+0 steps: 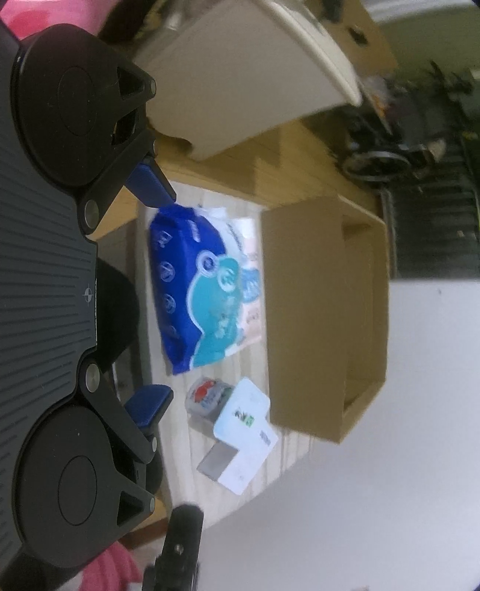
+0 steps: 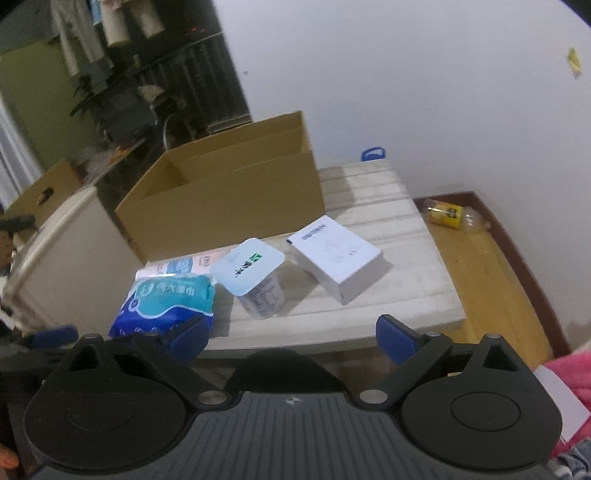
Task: Organize objects
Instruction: 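Move both grippers toward the blue wet wipes pack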
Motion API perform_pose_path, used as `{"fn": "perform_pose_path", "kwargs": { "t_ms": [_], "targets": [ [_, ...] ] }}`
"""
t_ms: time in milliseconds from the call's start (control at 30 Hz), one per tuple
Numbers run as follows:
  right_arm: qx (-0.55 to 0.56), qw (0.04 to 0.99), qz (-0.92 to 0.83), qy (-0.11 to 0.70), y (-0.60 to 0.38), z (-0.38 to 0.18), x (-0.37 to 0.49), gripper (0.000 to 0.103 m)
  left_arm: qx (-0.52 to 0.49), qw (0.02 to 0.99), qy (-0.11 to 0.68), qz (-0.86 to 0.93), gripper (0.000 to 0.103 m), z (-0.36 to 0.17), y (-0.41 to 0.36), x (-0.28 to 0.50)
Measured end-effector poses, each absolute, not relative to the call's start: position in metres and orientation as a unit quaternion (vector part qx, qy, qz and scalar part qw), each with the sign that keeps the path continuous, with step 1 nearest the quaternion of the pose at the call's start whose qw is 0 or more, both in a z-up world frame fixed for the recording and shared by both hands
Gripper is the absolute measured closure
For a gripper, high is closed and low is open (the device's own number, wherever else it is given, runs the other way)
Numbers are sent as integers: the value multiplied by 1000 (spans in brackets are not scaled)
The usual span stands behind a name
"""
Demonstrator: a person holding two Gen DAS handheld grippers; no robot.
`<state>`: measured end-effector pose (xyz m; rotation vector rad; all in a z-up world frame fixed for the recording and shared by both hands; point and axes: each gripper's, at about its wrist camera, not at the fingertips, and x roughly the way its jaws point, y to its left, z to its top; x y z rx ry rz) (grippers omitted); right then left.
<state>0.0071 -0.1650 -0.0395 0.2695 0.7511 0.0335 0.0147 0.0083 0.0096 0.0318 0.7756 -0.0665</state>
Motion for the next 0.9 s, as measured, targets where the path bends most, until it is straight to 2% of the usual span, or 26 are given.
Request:
{"fn": "perform_pose_path", "kwargs": {
  "t_ms": [200, 667, 833, 900],
  "targets": [
    [117, 920, 51, 371, -160, -34, 17, 0, 22, 928, 366, -62, 1, 6, 9, 24],
    [147, 909, 58, 386, -165, -40, 53, 0, 18, 930, 361, -61, 5, -1, 22, 56],
    [160, 903, 78, 392, -158, -43, 60, 1, 3, 927, 371, -64, 7, -7, 25, 66],
    [162, 902, 79, 392, -154, -43, 63, 5, -4, 924, 375, -68, 9, -9, 27, 68]
  ]
}}
